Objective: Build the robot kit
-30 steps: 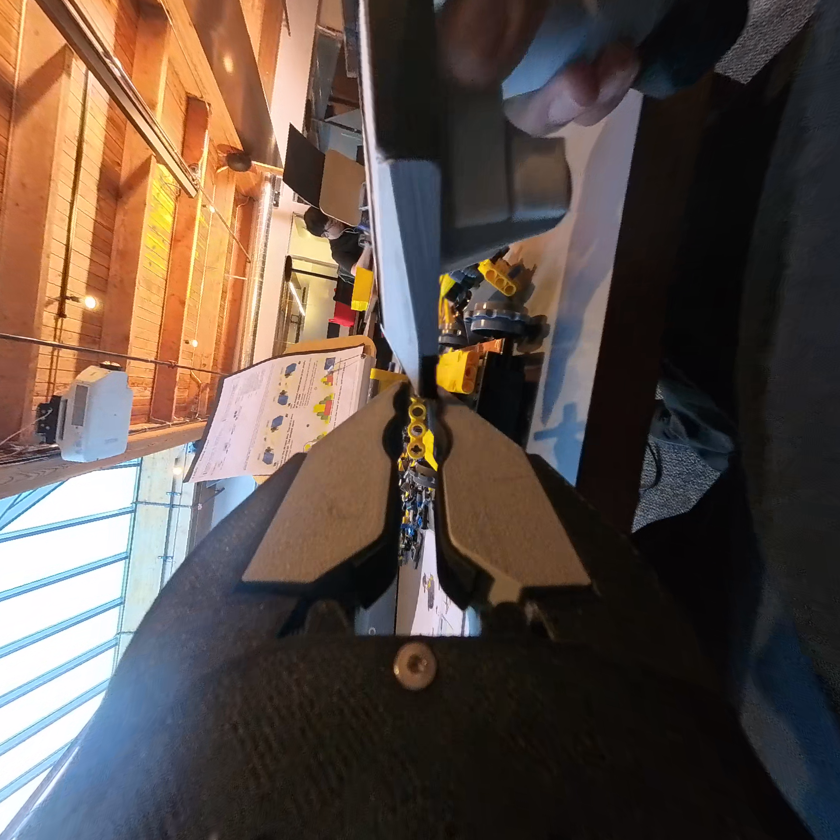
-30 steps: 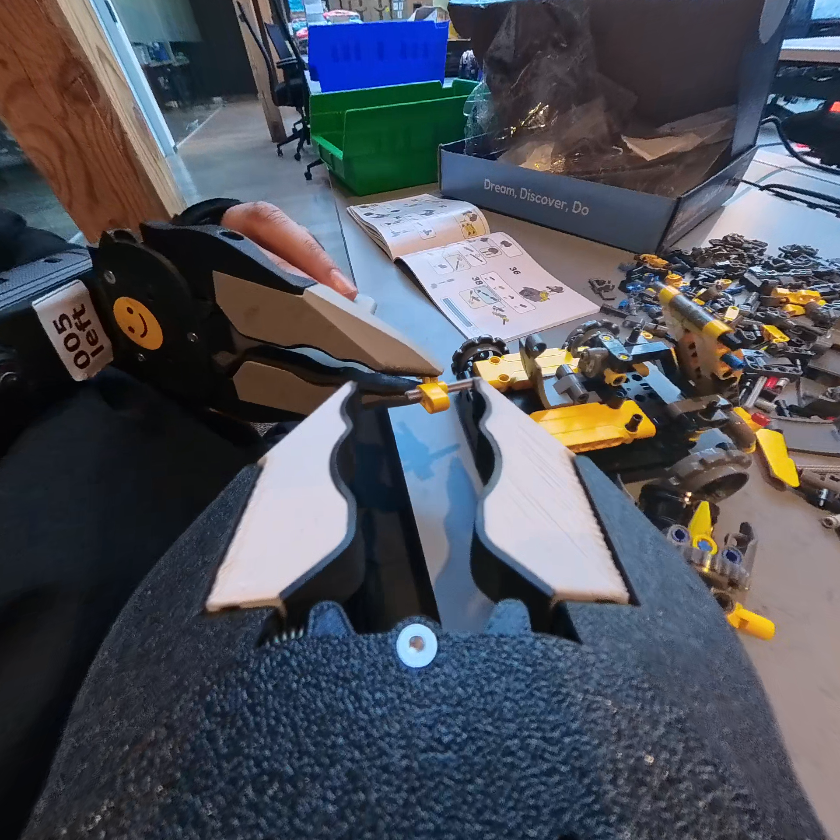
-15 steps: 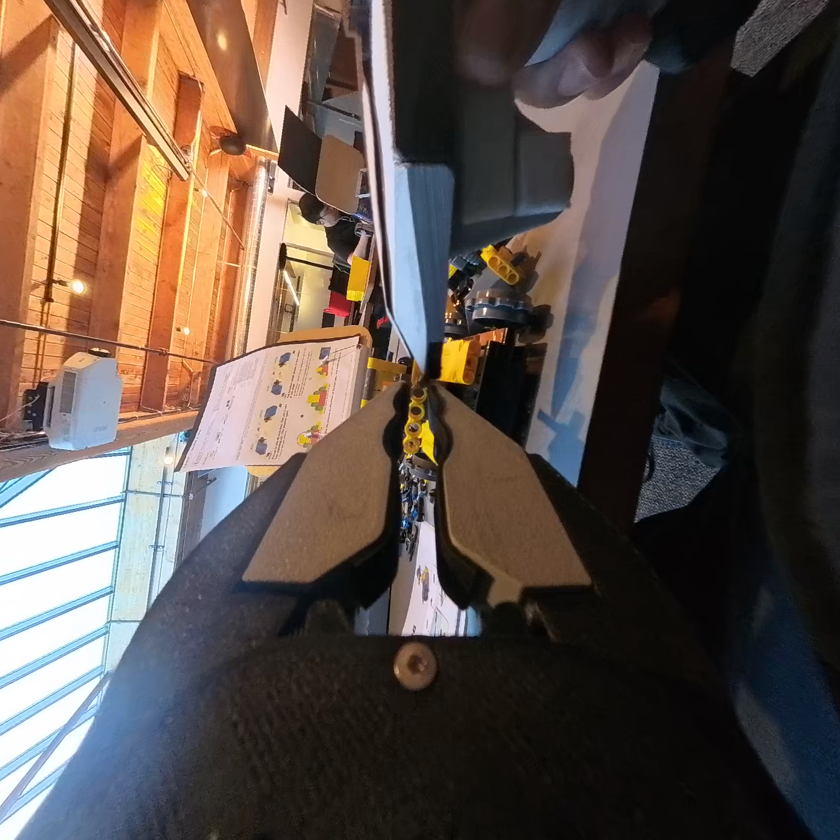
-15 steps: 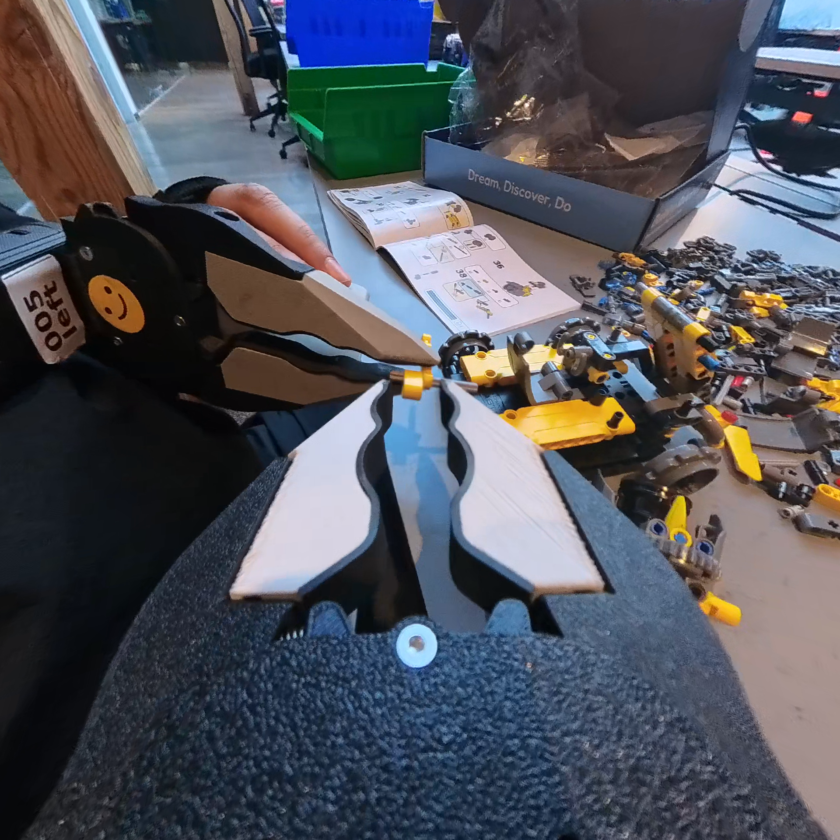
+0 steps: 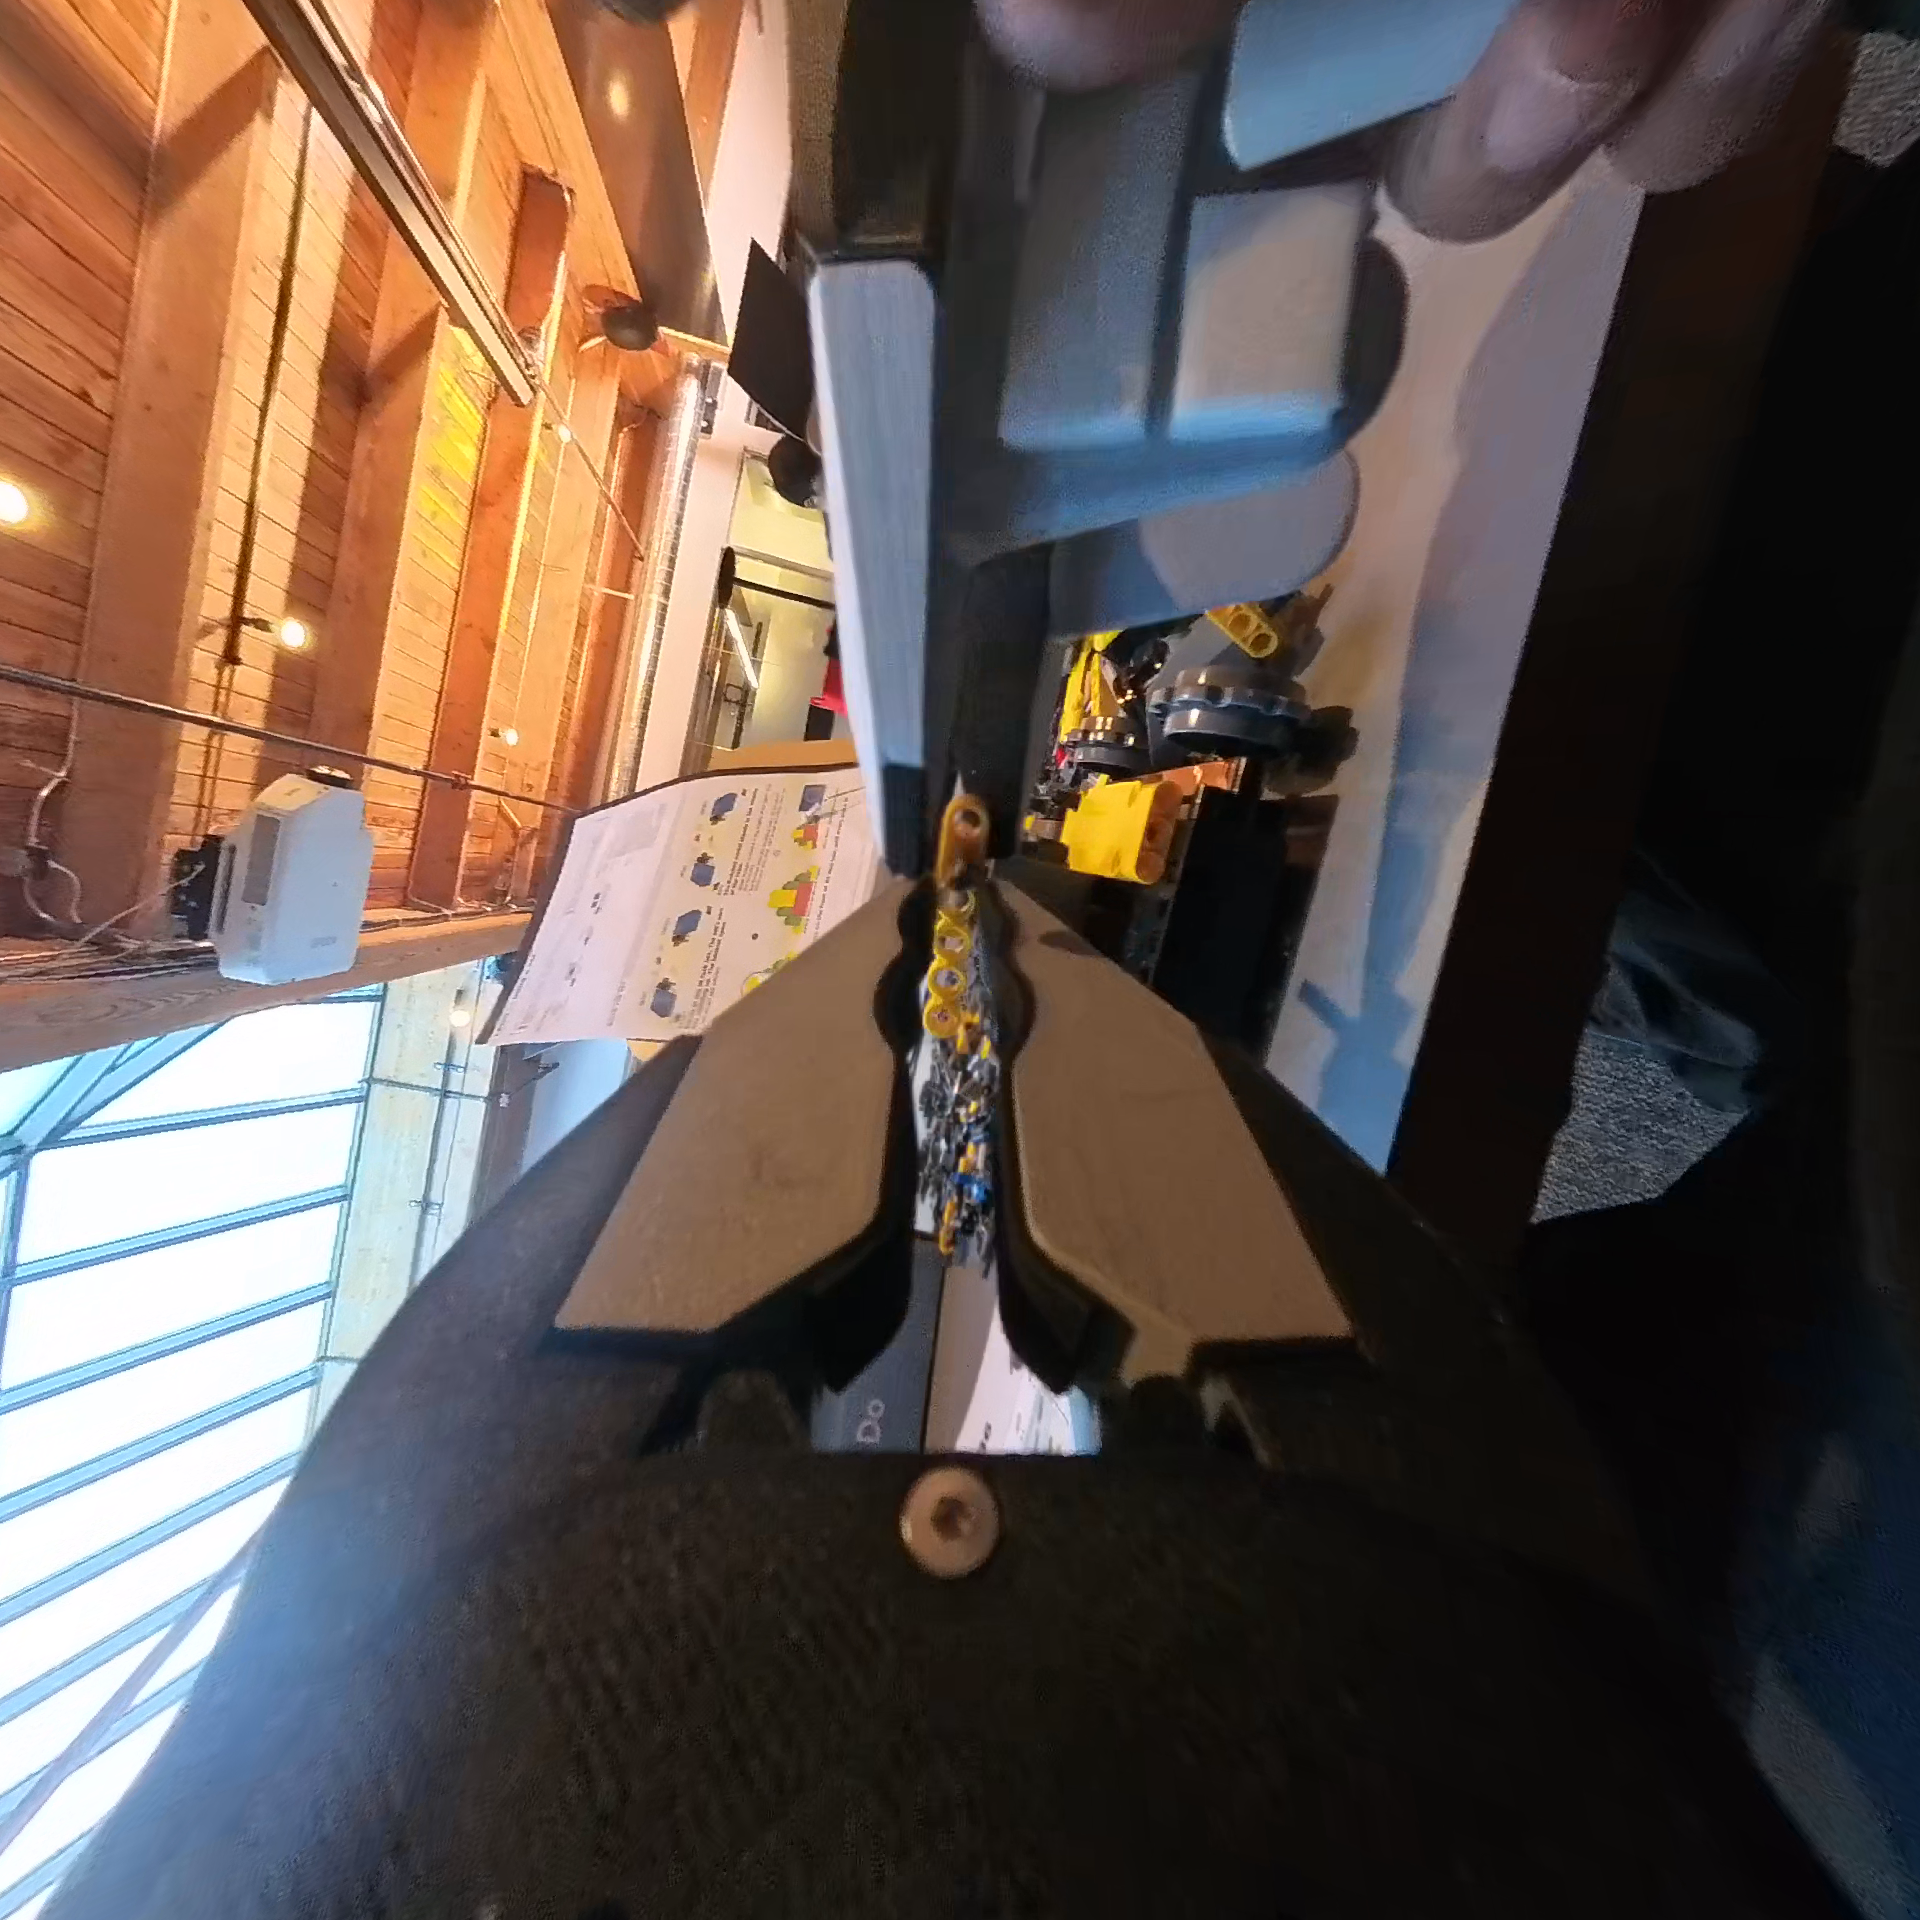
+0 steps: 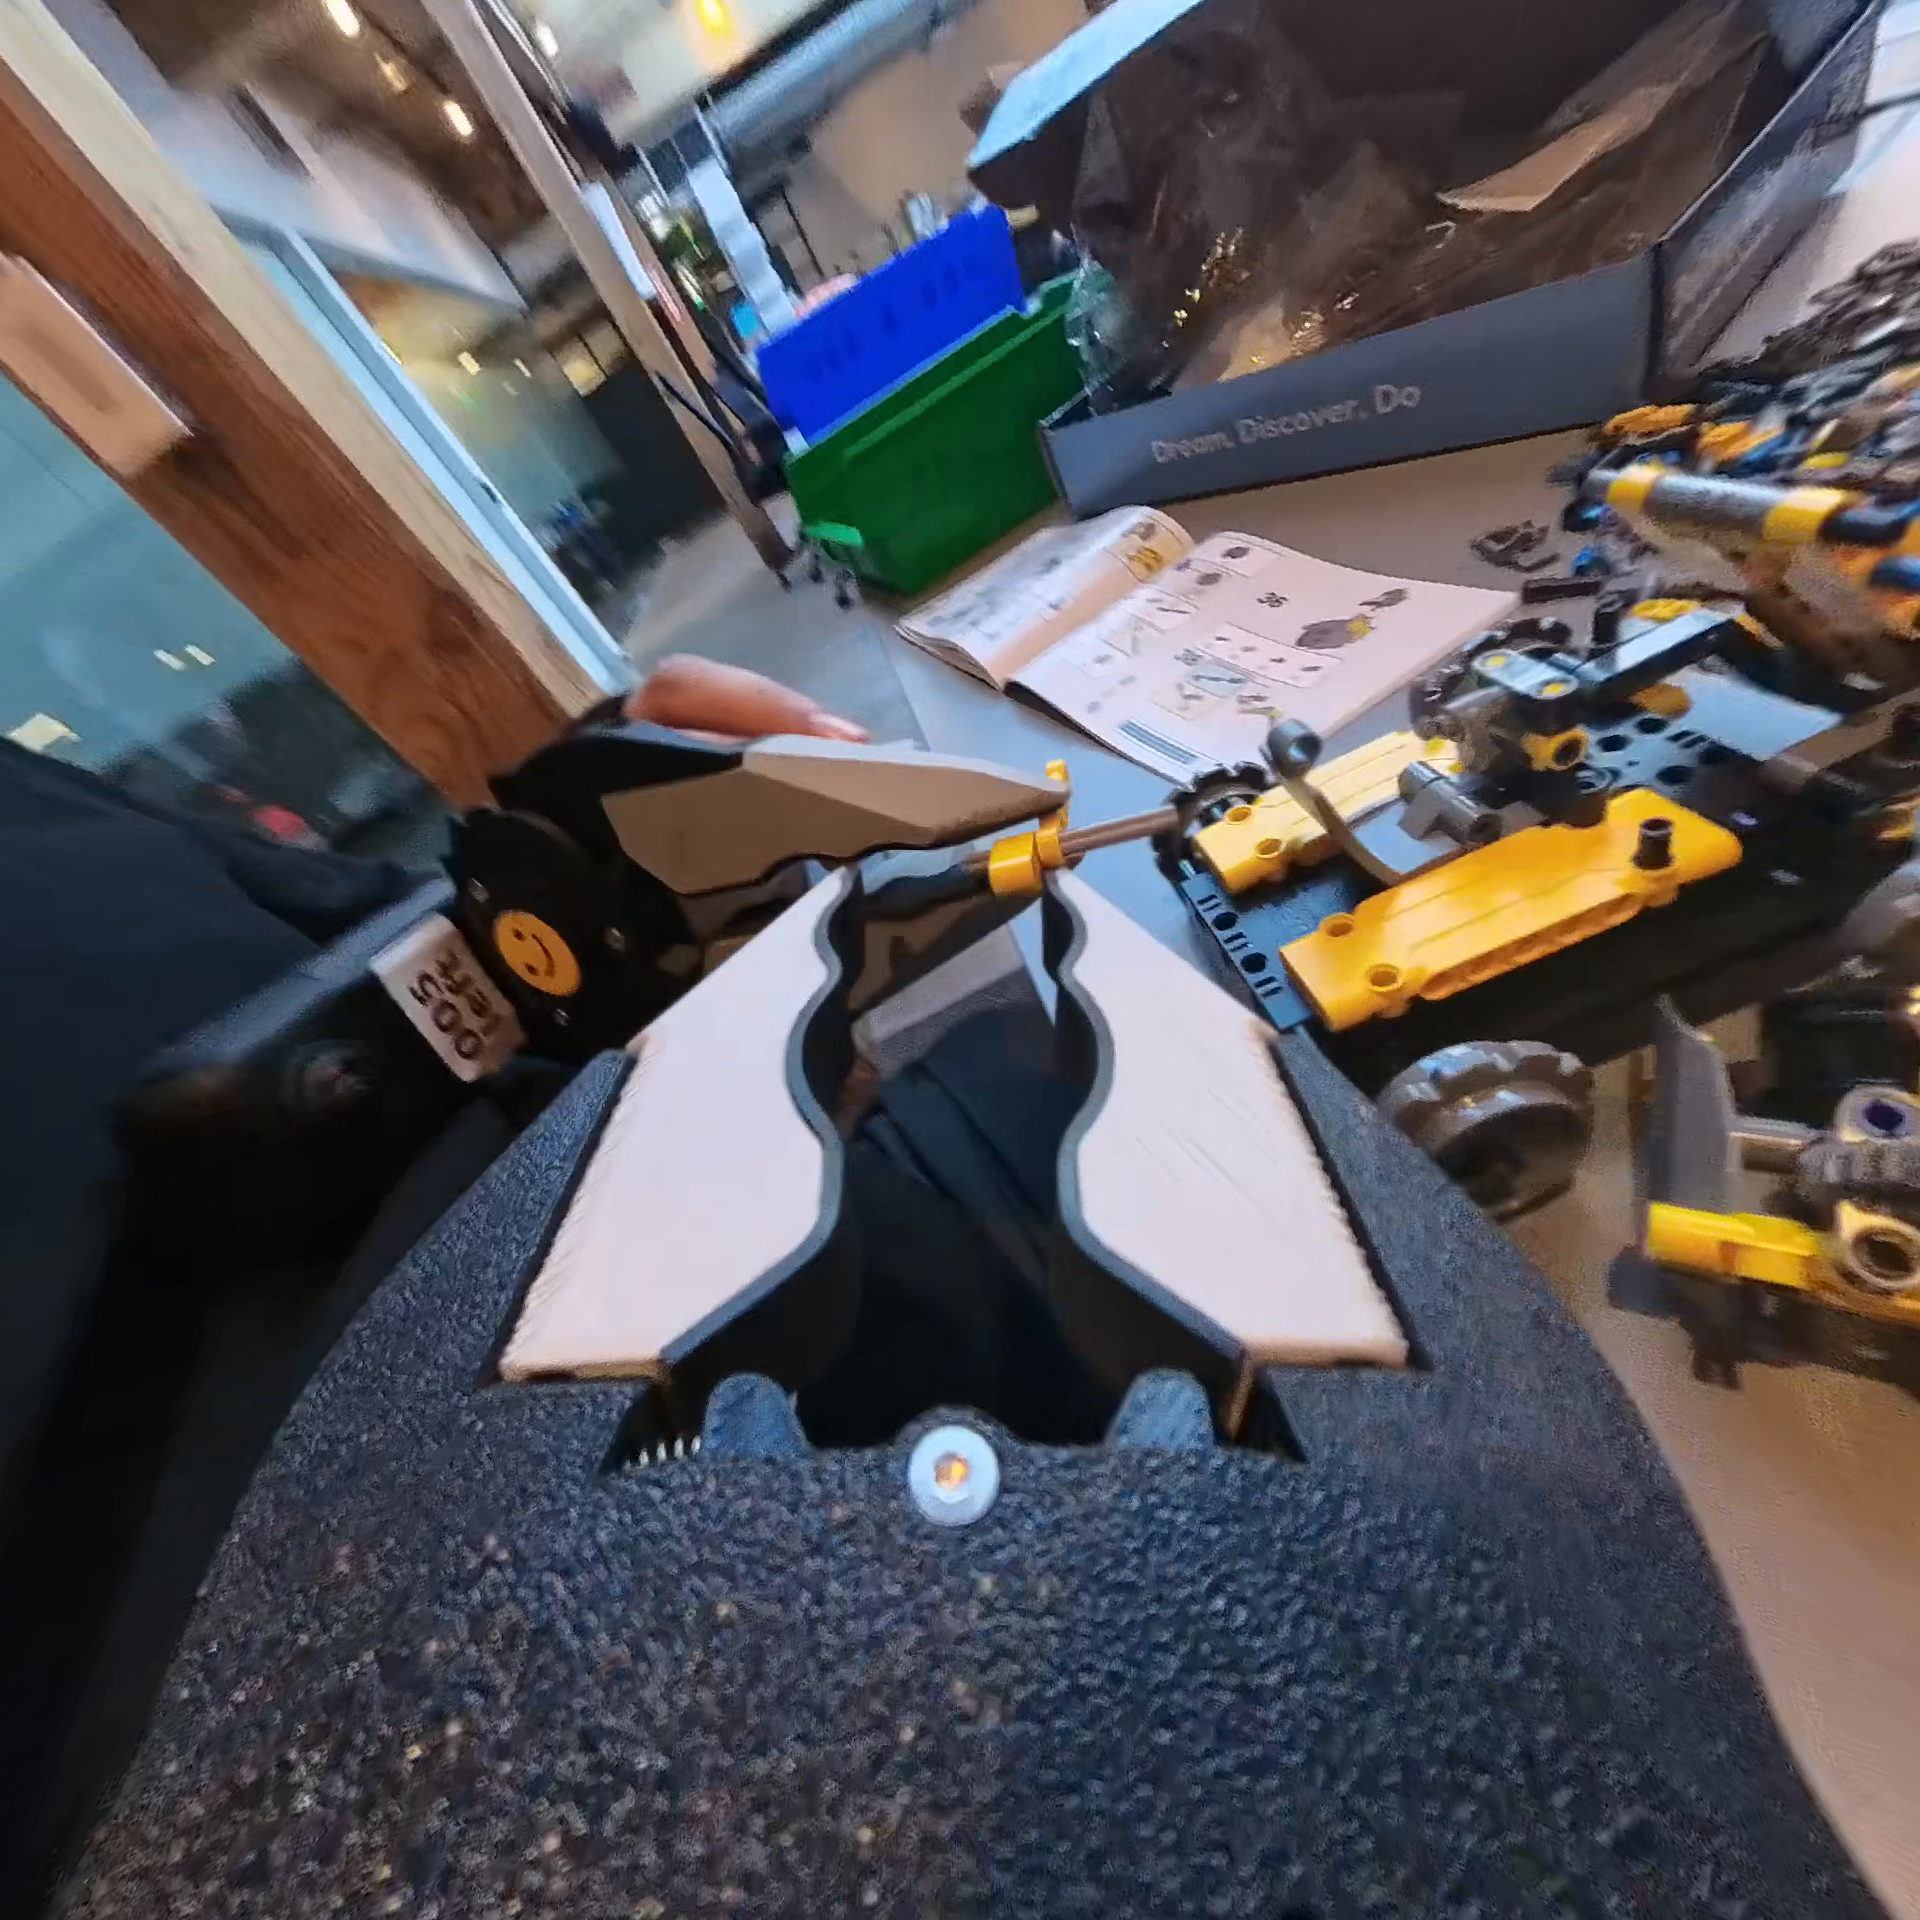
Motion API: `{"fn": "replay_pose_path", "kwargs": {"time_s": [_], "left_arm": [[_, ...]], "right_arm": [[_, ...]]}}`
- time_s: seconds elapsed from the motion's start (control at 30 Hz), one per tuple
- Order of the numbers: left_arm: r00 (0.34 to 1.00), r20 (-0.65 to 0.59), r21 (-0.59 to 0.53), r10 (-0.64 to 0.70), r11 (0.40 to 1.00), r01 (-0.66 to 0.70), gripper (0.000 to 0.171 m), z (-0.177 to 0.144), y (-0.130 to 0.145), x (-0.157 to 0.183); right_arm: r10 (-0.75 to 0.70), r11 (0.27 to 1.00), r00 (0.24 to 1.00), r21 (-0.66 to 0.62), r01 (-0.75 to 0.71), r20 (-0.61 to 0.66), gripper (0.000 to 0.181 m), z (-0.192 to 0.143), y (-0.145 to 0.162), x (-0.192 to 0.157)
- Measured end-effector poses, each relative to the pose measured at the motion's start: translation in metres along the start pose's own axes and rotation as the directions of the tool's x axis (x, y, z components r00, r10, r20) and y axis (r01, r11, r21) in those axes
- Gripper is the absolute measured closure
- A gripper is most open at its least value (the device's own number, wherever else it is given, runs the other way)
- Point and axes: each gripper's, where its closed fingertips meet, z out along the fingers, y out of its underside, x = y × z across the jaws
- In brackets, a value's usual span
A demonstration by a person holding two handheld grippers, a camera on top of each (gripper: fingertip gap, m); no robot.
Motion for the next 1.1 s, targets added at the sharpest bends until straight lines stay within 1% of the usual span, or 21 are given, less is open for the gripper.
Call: {"fn": "replay_pose_path", "kwargs": {"time_s": [0.07, 0.13, 0.17, 0.27, 0.37, 0.6, 0.7, 0.77, 0.87, 0.93, 1.03, 1.1], "left_arm": [[1.0, 0.013, 0.009, 0.0, 1.0, 0.0, 0.168, -0.001, -0.002, -0.003], [1.0, 0.021, 0.018, 0.004, 1.0, -0.004, 0.168, -0.003, -0.005, -0.004], [1.0, 0.023, 0.022, 0.01, 1.0, -0.01, 0.168, -0.003, -0.006, -0.003], [1.0, 0.017, 0.034, 0.02, 0.999, -0.02, 0.168, -0.004, -0.009, -0.001], [1.0, 0.007, 0.034, 0.02, 0.999, -0.02, 0.167, -0.004, -0.009, 0.001], [0.999, -0.049, 0.03, -0.013, 0.999, 0.015, 0.167, -0.001, -0.007, 0.01], [0.994, -0.081, 0.013, -0.07, 0.997, 0.071, 0.167, 0.0, -0.003, 0.012], [0.986, -0.119, -0.004, -0.119, 0.993, 0.12, 0.164, 0.002, 0.002, 0.017], [0.953, -0.233, 0.015, -0.195, 0.979, 0.204, 0.158, 0.001, -0.002, 0.033], [0.935, -0.272, 0.007, -0.228, 0.971, 0.239, 0.157, 0.001, -0.003, 0.04], [0.921, -0.294, -0.01, -0.255, 0.965, 0.264, 0.157, 0.002, -0.001, 0.044], [0.913, -0.307, -0.025, -0.269, 0.961, 0.275, 0.157, 0.002, 0.001, 0.046]], "right_arm": [[0.104, 0.994, 0.992, 0.037, -0.107, 0.066, 0.15, -0.002, -0.004, -0.001], [0.188, 0.979, 0.976, 0.057, -0.195, 0.111, 0.158, -0.004, -0.006, 0.001], [0.221, 0.971, 0.967, 0.064, -0.23, 0.124, 0.162, -0.005, -0.006, 0.003], [0.276, 0.955, 0.952, 0.076, -0.287, 0.13, 0.164, -0.007, -0.005, 0.008], [0.273, 0.958, 0.954, 0.057, -0.281, 0.123, 0.165, -0.007, -0.002, 0.009], [0.196, 0.98, 0.979, 0.003, -0.197, 0.061, 0.167, -0.008, 0.006, 0.014], [0.186, 0.983, 0.981, -0.001, -0.186, 0.047, 0.167, -0.011, 0.006, 0.017], [0.184, 0.983, 0.982, -0.012, -0.183, 0.037, 0.168, -0.016, 0.008, 0.02], [0.189, 0.981, 0.982, -0.04, -0.188, 0.025, 0.168, -0.023, 0.014, 0.025], [0.19, 0.981, 0.982, -0.05, -0.19, 0.01, 0.168, -0.028, 0.017, 0.029], [0.181, 0.981, 0.983, -0.077, -0.18, 0.005, 0.169, -0.039, 0.022, 0.029], [0.147, 0.981, 0.989, -0.121, -0.149, -0.026, 0.171, -0.052, 0.028, 0.032]]}}
